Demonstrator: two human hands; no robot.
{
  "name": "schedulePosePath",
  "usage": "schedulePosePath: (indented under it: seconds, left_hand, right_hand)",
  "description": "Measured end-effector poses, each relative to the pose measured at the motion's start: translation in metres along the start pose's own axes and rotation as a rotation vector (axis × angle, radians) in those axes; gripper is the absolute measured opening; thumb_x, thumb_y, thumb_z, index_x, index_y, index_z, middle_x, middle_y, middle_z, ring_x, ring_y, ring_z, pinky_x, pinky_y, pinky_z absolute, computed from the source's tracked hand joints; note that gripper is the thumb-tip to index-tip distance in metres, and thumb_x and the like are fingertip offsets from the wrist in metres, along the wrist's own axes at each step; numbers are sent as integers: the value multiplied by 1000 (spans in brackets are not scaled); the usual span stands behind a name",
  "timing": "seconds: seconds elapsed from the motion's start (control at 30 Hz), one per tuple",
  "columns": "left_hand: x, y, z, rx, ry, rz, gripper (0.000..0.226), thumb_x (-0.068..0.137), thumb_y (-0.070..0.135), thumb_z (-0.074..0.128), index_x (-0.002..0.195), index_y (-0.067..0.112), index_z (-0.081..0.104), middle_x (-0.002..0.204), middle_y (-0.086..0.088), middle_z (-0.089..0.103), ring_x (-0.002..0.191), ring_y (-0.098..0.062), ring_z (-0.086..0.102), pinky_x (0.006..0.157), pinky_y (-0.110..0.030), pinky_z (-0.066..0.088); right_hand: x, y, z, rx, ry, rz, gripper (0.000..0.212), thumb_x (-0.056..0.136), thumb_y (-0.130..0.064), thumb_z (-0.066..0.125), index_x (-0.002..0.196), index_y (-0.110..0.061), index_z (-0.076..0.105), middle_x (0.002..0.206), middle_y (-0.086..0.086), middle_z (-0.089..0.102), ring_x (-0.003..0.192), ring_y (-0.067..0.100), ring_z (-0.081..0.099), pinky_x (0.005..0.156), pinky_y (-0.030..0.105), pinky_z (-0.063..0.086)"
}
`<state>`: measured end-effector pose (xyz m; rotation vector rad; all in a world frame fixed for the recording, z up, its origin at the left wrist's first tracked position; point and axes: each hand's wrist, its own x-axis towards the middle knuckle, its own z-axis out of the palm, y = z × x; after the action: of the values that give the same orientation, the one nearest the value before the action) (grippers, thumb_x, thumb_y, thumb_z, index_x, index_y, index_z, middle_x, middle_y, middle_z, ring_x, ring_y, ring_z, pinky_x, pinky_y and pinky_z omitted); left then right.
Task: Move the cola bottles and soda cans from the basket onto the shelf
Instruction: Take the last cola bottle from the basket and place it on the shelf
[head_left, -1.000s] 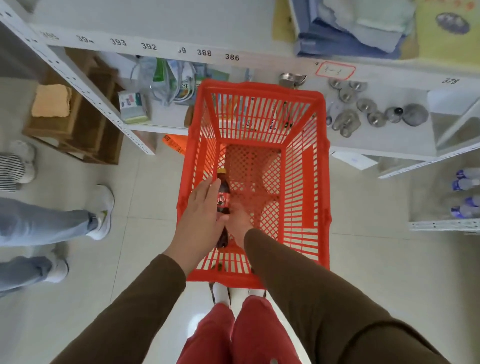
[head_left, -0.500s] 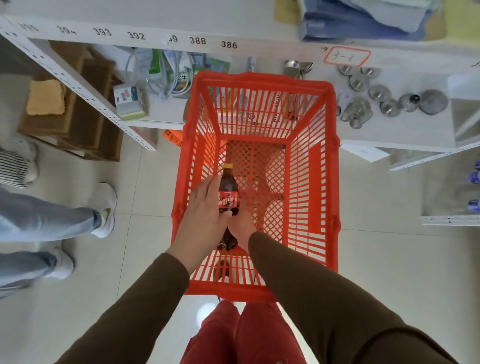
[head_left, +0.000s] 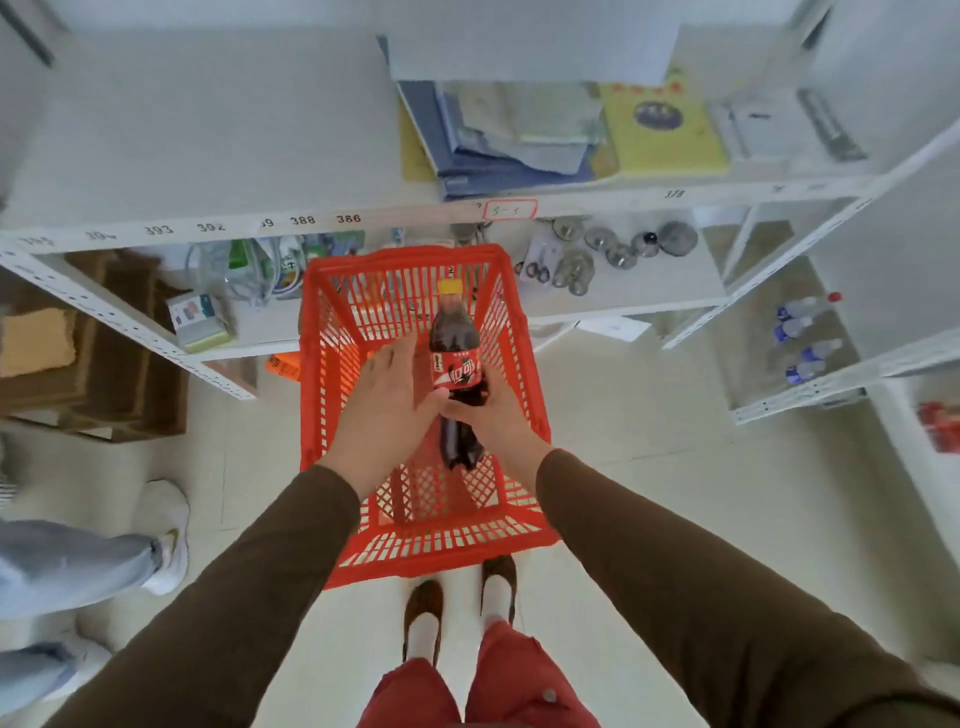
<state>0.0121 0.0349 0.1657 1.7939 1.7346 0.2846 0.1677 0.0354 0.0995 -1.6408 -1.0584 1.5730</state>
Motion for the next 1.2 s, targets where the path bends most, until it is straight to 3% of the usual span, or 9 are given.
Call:
schedulePosePath:
  seconds: [0.2, 0.3, 0.47, 0.7, 0.83, 0.93, 1.03, 1.2]
  left_hand:
    - [-9, 68, -20, 85, -14, 274, 75, 98, 45, 56, 159, 15, 24, 163, -12, 30, 150, -30, 25, 123, -42, 22]
    - [-20, 116, -16, 75, -44, 395, 73, 99, 42, 57, 159, 20, 23, 164, -8, 29, 151, -27, 25, 122, -41, 23]
    - [-49, 207, 19, 100, -150, 616, 72, 99, 47, 55, 158, 19, 24, 160, -9, 33, 147, -30, 32, 116, -44, 30]
    - [-128, 351, 101, 140, -272, 934, 72, 97, 44, 59, 156, 18, 29, 156, -9, 39, 141, -29, 40, 112, -44, 38]
    - [-192, 430, 164, 170, -332, 1088, 68, 97, 44, 60, 154, 19, 31, 154, -8, 41, 139, -30, 43, 108, -47, 41]
    - [-247, 490, 222, 192, -395, 1207, 70, 97, 44, 59, 156, 22, 29, 157, -6, 39, 142, -27, 39, 111, -45, 38]
    - [-300, 545, 276, 197, -453, 1286, 71, 98, 43, 59, 158, 25, 25, 162, -3, 31, 148, -24, 32, 114, -43, 32]
    - [-367, 623, 348, 216, -523, 1391, 67, 97, 42, 60, 155, 22, 31, 157, -5, 38, 142, -25, 38, 110, -42, 36]
  right_hand:
    - [-67, -46, -61, 88, 216, -146, 57, 77, -25, 87, 124, -20, 56, 113, -2, 72, 102, 11, 70, 90, 30, 56]
    - [-109, -56, -101, 126, 330, -199, 57, 80, -16, 84, 127, -17, 53, 116, 3, 69, 100, 10, 68, 82, 22, 52]
    - [-199, -54, -172, 181, 543, -278, 61, 81, -20, 84, 131, -23, 48, 120, -1, 65, 109, 11, 63, 84, 20, 48]
    - [-338, 2, -284, 263, 865, -304, 56, 82, -16, 81, 128, -26, 50, 120, 1, 64, 110, 15, 61, 85, 26, 47]
    - [-421, 49, -351, 281, 1026, -300, 57, 80, -18, 82, 127, -24, 52, 117, 0, 66, 111, 18, 62, 94, 33, 50]
    - [-492, 90, -405, 299, 1133, -280, 62, 79, -19, 83, 132, -24, 51, 122, -1, 65, 113, 18, 62, 95, 33, 48]
    - [-559, 127, -452, 304, 1238, -255, 65, 79, -19, 83, 135, -23, 49, 125, -1, 64, 115, 18, 61, 99, 36, 48]
    - [-641, 178, -517, 340, 1381, -213, 60, 79, -19, 82, 131, -24, 52, 120, -2, 65, 111, 17, 62, 96, 36, 51]
